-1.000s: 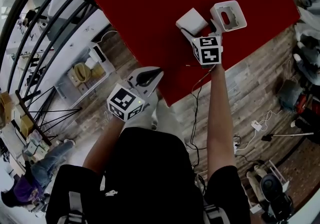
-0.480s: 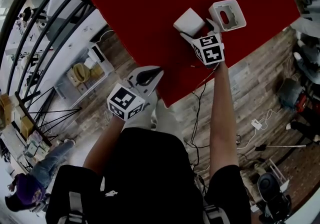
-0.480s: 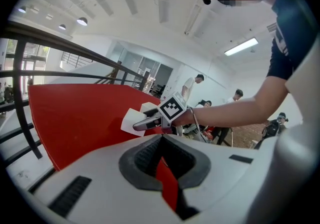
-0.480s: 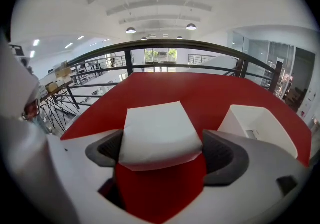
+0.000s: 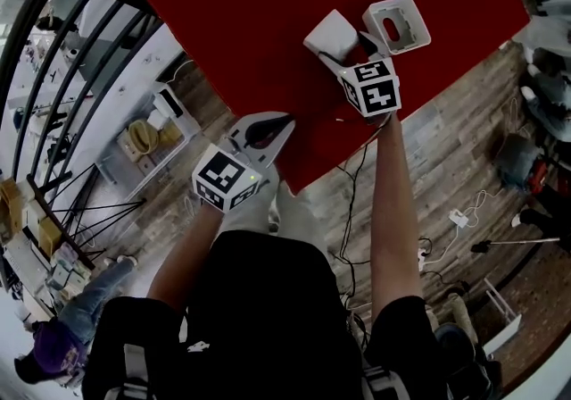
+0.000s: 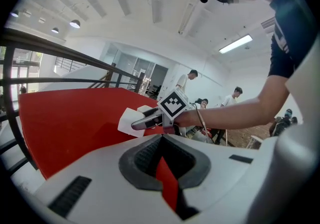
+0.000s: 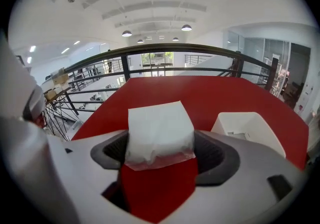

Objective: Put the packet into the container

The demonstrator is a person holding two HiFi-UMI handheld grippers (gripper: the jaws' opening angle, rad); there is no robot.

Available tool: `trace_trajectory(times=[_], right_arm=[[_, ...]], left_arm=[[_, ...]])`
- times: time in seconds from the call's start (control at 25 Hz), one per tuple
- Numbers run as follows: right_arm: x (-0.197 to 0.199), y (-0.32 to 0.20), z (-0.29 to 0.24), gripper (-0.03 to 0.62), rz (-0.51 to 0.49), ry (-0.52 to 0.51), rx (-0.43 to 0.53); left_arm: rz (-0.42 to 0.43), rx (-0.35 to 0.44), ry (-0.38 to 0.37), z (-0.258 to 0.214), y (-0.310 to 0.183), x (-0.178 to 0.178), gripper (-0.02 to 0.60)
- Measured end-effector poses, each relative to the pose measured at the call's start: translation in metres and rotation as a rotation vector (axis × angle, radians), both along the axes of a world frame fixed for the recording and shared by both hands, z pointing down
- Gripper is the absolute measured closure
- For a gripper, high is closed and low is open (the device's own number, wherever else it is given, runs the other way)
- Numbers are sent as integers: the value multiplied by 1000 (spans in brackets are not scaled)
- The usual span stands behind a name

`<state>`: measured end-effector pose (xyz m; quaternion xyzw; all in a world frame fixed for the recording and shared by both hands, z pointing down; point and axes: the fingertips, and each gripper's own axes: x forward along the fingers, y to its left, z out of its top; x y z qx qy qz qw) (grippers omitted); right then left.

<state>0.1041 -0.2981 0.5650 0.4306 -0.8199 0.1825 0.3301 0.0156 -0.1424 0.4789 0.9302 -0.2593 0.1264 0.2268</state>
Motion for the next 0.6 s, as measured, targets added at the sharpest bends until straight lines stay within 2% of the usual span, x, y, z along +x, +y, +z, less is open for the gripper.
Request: trace_trajectory(times=[0.32, 0.44, 0.6], right_arm=[[39, -18, -52, 177, 108, -54, 63], [64, -22, -62, 178, 150, -39, 77], [102, -27, -64, 177, 206, -22, 79]], left_arm=[[76, 52, 7, -14, -21, 36, 574], [139, 72, 2, -17, -25, 58, 574], [181, 91, 20, -24, -38, 87, 574]])
